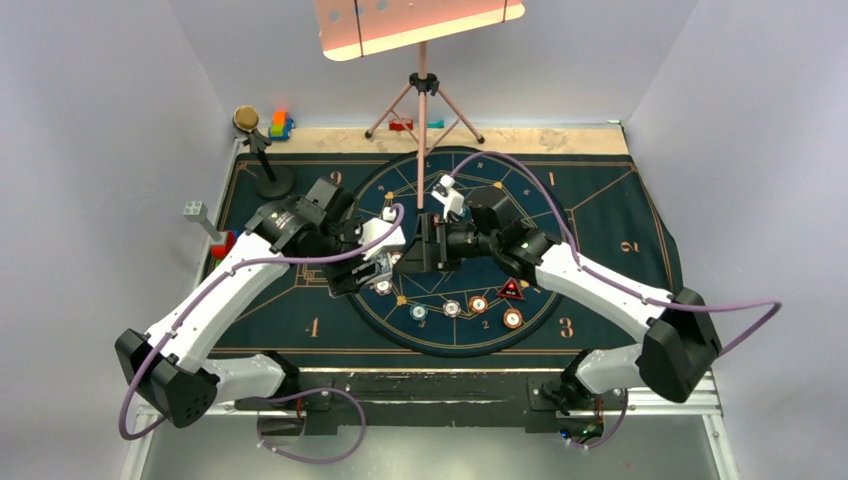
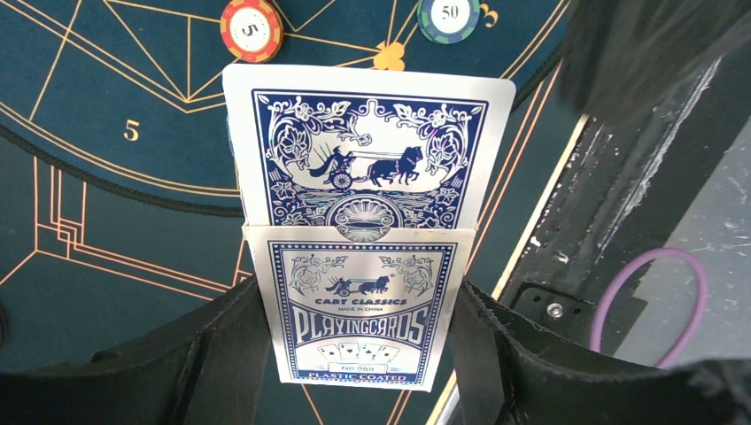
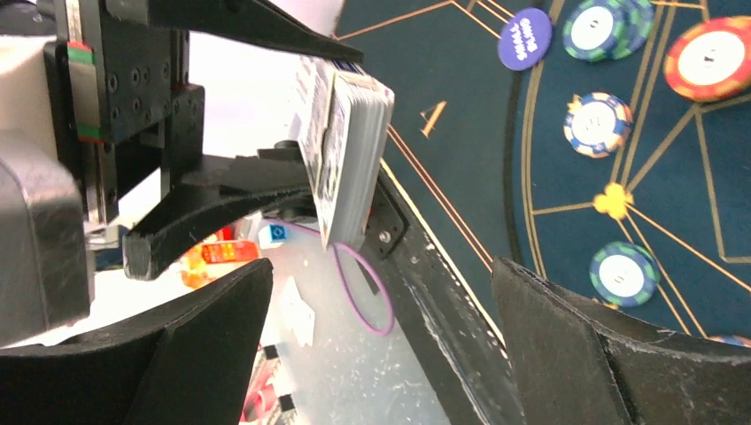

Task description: Distribute texas hold em gaming equipment

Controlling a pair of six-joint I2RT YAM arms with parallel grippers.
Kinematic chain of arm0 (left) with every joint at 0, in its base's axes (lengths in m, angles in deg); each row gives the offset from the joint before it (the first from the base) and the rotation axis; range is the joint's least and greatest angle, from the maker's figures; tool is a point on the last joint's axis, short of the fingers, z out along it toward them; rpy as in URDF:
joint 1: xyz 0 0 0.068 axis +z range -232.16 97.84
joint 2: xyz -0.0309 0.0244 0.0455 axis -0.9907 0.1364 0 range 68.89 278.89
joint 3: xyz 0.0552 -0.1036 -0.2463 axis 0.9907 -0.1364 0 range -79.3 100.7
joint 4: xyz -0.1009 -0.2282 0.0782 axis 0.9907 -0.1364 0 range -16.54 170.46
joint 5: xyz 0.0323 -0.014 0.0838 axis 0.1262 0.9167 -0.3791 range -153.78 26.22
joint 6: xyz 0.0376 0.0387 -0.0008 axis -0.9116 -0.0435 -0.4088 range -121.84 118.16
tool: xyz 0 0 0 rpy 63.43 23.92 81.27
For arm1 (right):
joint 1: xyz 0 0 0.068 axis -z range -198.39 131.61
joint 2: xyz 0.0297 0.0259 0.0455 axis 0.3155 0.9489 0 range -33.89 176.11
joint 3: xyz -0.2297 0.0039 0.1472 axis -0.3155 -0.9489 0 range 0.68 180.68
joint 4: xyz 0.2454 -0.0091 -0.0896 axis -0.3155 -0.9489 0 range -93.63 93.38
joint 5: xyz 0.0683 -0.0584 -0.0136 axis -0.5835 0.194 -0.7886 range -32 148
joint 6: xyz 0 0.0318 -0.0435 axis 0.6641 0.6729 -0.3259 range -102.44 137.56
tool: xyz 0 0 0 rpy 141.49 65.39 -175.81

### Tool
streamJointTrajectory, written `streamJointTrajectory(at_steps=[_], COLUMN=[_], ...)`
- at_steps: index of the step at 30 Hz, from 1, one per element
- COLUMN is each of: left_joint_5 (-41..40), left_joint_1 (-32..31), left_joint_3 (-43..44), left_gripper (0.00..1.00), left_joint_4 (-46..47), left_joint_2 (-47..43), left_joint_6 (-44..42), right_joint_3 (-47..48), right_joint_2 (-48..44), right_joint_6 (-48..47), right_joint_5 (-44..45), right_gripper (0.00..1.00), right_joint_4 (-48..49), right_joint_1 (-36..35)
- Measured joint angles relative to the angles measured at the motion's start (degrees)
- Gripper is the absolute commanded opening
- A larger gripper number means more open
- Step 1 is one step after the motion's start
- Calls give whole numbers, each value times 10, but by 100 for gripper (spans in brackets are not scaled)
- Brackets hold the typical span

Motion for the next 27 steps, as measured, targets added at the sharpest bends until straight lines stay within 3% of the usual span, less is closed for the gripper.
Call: streamJointTrajectory(at_steps=[11, 23, 27], left_joint_5=[29, 33, 33], left_joint_1=[0, 0, 0], left_joint_3=[46, 64, 64], left_gripper=[0, 0, 0], left_joint_4=[-54, -62, -62], left_joint_2=[17, 26, 28], left_joint_6=[28, 33, 33], right_joint_3=[0, 35, 36], right_joint_2=[49, 142, 145], right_joint_6=[53, 85, 102], right_joint_5=[-40, -54, -60], right_gripper=[96, 83, 70], right_joint_4=[128, 167, 192], right_joint_1=[-16, -51, -59])
